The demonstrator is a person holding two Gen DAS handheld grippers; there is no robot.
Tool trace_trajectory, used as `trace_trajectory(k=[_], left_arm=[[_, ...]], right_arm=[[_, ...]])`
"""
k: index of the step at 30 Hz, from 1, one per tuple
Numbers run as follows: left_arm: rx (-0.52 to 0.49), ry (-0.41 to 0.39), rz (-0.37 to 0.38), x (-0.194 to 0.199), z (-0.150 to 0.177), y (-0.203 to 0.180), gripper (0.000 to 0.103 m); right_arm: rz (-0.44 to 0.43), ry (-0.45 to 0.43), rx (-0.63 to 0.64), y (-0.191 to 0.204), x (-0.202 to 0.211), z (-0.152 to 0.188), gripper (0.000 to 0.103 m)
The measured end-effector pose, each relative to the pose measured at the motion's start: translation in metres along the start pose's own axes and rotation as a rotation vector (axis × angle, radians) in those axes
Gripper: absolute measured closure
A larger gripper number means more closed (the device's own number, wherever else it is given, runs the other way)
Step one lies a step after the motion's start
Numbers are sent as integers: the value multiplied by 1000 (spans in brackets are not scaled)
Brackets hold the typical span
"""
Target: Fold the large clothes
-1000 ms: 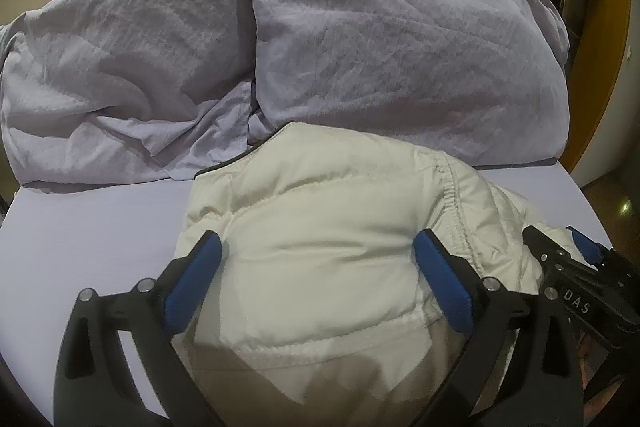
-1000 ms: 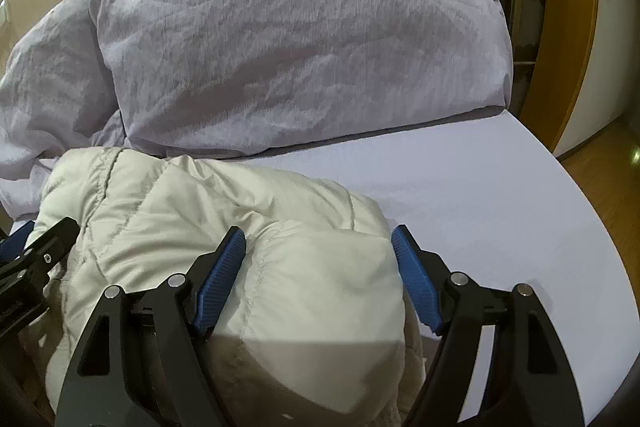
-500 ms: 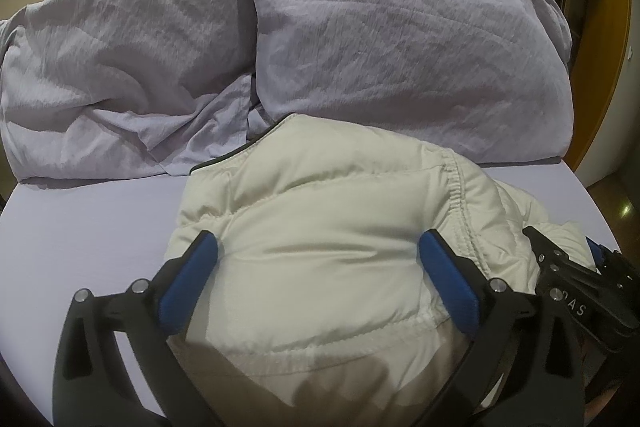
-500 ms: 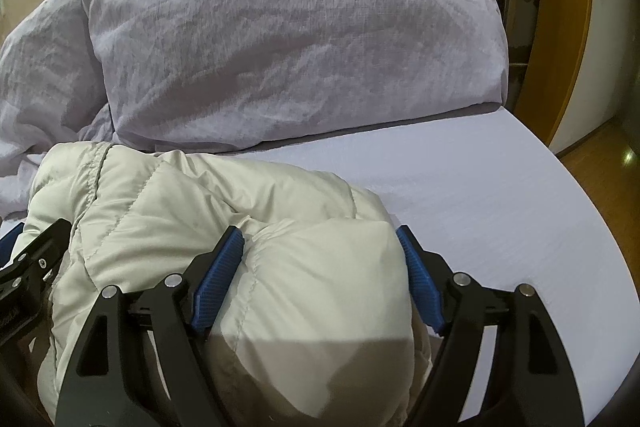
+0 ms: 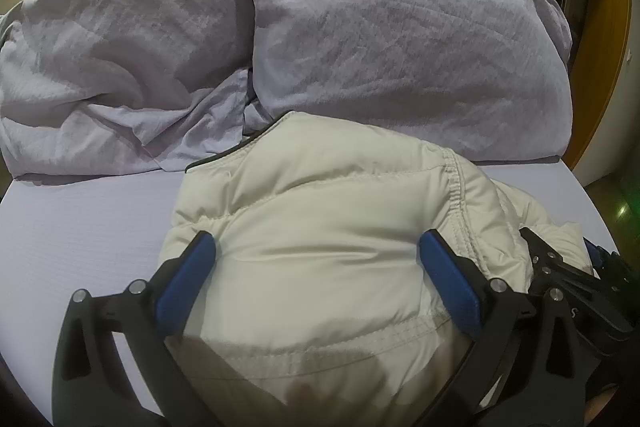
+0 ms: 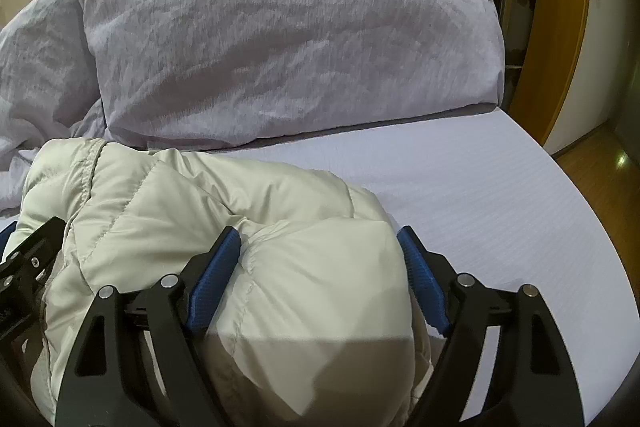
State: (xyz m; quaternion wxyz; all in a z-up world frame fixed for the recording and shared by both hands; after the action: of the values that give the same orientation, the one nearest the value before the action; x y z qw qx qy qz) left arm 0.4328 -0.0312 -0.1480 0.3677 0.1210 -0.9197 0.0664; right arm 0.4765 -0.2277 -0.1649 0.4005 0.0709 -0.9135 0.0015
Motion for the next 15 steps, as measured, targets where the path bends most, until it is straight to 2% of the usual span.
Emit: trace_trajectory(k=[6,10,15], left_arm=[[-18,41,-4,16,-3,4,3],[12,68,13,35,0,18,3],[52,93,23,56,7,39,4]], right_arm=[[-120,84,-79,-22,9,-6,13],[-176,104,-125,-41,21,-8,6],[-313,192,-195,-58,30,-4,1]])
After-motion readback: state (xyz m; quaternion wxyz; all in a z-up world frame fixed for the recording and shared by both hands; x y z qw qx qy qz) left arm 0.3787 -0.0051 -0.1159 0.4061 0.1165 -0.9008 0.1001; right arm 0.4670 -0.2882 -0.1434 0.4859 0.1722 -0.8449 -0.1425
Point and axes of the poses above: each gripper's, at about its wrist camera, not at the fingertips, and x roughly against the way its jaws point, y to its left, z to its underside, the point moved 4 cm from there along -x, roughly the way its jaws point, and after that the axes turned 3 degrees about x, right-handed, at the moved point
